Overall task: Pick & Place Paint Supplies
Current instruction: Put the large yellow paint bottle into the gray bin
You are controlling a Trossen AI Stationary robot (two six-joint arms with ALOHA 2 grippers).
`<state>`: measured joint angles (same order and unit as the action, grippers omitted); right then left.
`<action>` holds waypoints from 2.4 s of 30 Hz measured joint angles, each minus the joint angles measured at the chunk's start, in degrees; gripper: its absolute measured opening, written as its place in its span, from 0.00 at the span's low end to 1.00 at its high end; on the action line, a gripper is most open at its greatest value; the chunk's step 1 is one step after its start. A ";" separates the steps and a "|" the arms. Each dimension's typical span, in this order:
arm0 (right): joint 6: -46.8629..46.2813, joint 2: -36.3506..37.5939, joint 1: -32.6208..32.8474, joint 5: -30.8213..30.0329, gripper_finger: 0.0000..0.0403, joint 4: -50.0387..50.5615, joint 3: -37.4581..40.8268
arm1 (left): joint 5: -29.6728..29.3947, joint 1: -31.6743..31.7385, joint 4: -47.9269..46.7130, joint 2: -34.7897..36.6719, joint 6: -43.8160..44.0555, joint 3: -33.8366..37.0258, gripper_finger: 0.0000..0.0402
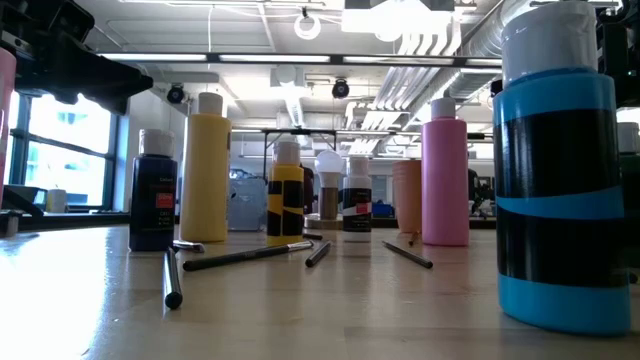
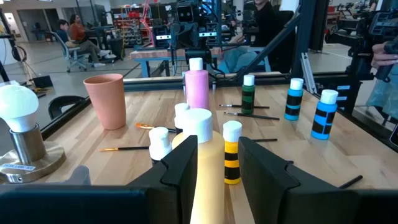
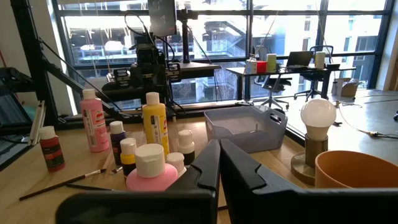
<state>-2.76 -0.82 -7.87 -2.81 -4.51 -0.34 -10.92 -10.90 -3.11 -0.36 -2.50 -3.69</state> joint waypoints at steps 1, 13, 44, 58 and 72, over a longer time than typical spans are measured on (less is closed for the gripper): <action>0.00 0.01 0.01 0.00 0.01 0.00 0.01 | -0.02 0.00 0.00 0.02 0.00 0.00 0.28; -0.14 0.02 0.01 -0.01 0.01 0.00 0.01 | -0.02 0.00 0.00 0.01 0.00 -0.02 0.28; -0.41 0.02 0.00 -0.01 0.01 0.00 0.01 | 0.16 0.00 0.40 0.01 4.37 0.00 0.28; -1.53 0.00 0.00 2.79 0.01 -0.90 0.00 | -4.07 0.00 0.42 -1.04 0.81 -0.02 0.28; -1.49 0.01 -0.01 0.07 0.01 -0.93 0.01 | -4.92 0.02 10.72 -10.02 4.02 -0.01 0.53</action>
<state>-4.26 -0.81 -7.88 -2.74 -5.45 -0.32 -15.84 -10.87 7.61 -10.38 1.51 -3.70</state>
